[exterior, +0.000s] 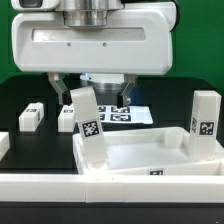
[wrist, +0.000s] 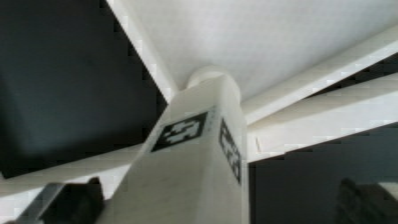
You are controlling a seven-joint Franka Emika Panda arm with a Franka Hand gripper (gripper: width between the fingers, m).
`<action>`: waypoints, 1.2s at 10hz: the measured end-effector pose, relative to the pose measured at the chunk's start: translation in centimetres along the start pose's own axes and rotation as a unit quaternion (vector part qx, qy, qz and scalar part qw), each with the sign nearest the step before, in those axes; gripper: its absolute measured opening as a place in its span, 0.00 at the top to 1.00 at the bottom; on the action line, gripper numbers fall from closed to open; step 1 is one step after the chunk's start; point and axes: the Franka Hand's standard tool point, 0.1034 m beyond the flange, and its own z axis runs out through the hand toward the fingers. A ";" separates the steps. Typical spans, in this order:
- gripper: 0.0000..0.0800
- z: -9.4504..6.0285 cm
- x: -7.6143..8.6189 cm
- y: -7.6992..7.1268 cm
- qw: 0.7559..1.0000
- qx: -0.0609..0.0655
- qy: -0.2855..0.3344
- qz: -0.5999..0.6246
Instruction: Assemble desk
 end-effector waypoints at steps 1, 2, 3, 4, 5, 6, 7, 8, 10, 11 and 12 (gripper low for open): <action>0.33 0.0 0.0 0.0 1.000 0.000 0.000 0.025; 0.55 0.0 0.0 0.0 0.999 0.000 0.000 0.052; 0.55 0.0 0.0 -0.1 0.996 0.002 0.000 0.094; 0.64 0.0 0.0 -0.1 0.992 0.002 0.000 0.126; 0.64 0.0 0.0 -0.1 0.989 0.002 -0.001 0.149; 0.64 0.0 0.0 -0.1 0.983 0.002 -0.001 0.183; 0.64 0.0 0.0 -0.1 0.979 0.002 -0.001 0.203; 0.64 0.1 -0.1 -0.2 0.968 0.002 -0.001 0.251; 0.64 0.2 -0.1 -0.5 0.908 0.003 0.006 0.418; 0.64 0.3 -0.3 -0.7 0.870 0.014 0.012 0.493; 0.64 0.5 -0.6 -1.3 0.832 0.021 0.012 0.555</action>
Offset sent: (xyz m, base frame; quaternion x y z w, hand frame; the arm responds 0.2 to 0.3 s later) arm 0.0000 0.0000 0.0000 0.0000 0.0000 0.1938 0.9810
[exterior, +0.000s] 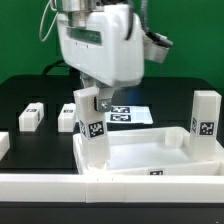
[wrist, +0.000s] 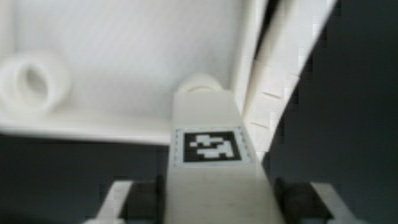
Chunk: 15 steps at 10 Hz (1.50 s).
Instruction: Assemble desk
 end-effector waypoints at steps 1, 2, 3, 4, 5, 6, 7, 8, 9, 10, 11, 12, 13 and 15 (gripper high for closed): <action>0.64 0.2 -0.7 -0.2 0.998 0.008 -0.004 0.063; 0.64 0.3 -1.4 -0.3 0.994 0.013 -0.007 0.109; 0.64 0.4 -1.6 -0.3 0.993 0.013 -0.008 0.120; 0.55 0.4 -1.6 -0.3 0.991 0.014 -0.011 0.132; 0.55 0.4 -1.6 -0.3 0.993 0.013 -0.011 0.120; 0.32 0.4 -1.6 -0.1 0.997 0.006 -0.012 0.073; 0.22 0.0 -1.4 0.4 1.000 -0.016 -0.018 0.006; 0.22 -0.3 -1.1 0.3 0.998 -0.017 -0.019 -0.058; 0.20 -0.6 -1.1 0.5 0.986 -0.021 -0.017 -0.164; 0.20 -0.7 -1.2 0.6 0.978 -0.021 -0.019 -0.209; 0.19 -0.6 -1.1 0.7 0.972 -0.022 -0.019 -0.234; 0.19 -0.5 -1.1 0.7 0.961 -0.022 -0.020 -0.275; 0.19 -0.5 -1.1 0.7 0.954 -0.021 -0.020 -0.297; 0.19 -0.1 -0.5 0.0 0.873 -0.015 0.031 -0.486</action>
Offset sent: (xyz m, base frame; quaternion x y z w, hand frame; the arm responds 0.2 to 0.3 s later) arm 0.0000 0.0000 0.0000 0.0000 0.0000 0.1296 0.9916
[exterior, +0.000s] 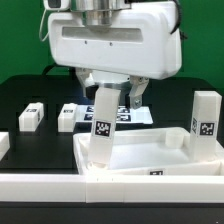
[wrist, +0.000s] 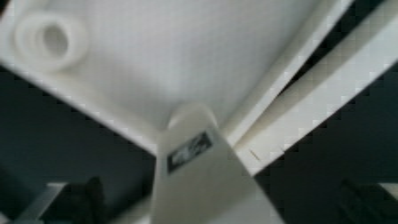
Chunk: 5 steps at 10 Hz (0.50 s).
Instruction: Assemble desk
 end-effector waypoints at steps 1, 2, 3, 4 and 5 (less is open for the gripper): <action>0.19 0.5 0.0 0.4 0.999 0.002 0.020 -0.028; 0.19 0.6 -0.2 0.5 1.000 0.001 0.015 -0.010; 0.33 0.6 -0.1 0.4 1.000 0.001 0.016 -0.011; 0.56 0.7 -0.1 0.5 1.000 0.002 0.015 0.000; 0.56 0.7 -0.1 0.5 0.999 0.002 0.015 0.039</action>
Offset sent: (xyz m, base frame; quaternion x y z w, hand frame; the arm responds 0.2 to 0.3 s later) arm 0.0000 0.0000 0.0000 0.0000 0.0000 0.0000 1.0000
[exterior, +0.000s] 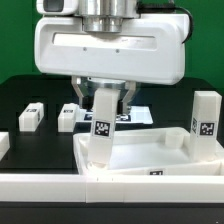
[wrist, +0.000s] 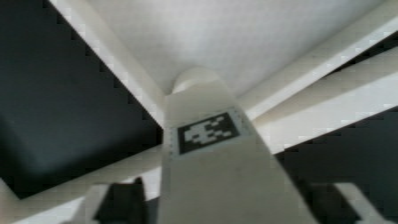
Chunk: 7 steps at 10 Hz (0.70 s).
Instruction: Assemble desk
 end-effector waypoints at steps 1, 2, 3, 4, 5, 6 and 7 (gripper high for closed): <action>0.64 0.0 0.0 0.1 0.999 0.000 0.000 0.032; 0.64 0.0 0.0 0.1 0.998 0.000 0.000 0.070; 0.64 0.0 0.0 0.1 0.995 0.000 0.000 0.097; 0.64 0.1 0.1 0.2 0.991 0.002 0.000 0.134; 0.64 0.1 0.4 0.6 0.976 0.012 -0.003 0.216; 0.64 0.2 0.5 0.9 0.956 0.021 -0.009 0.293; 0.64 0.2 0.5 1.0 0.931 0.031 -0.018 0.363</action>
Offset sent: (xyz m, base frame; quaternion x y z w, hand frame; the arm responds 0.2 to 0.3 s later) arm 0.0000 0.0000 0.0000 0.0000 0.0000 0.1296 0.9916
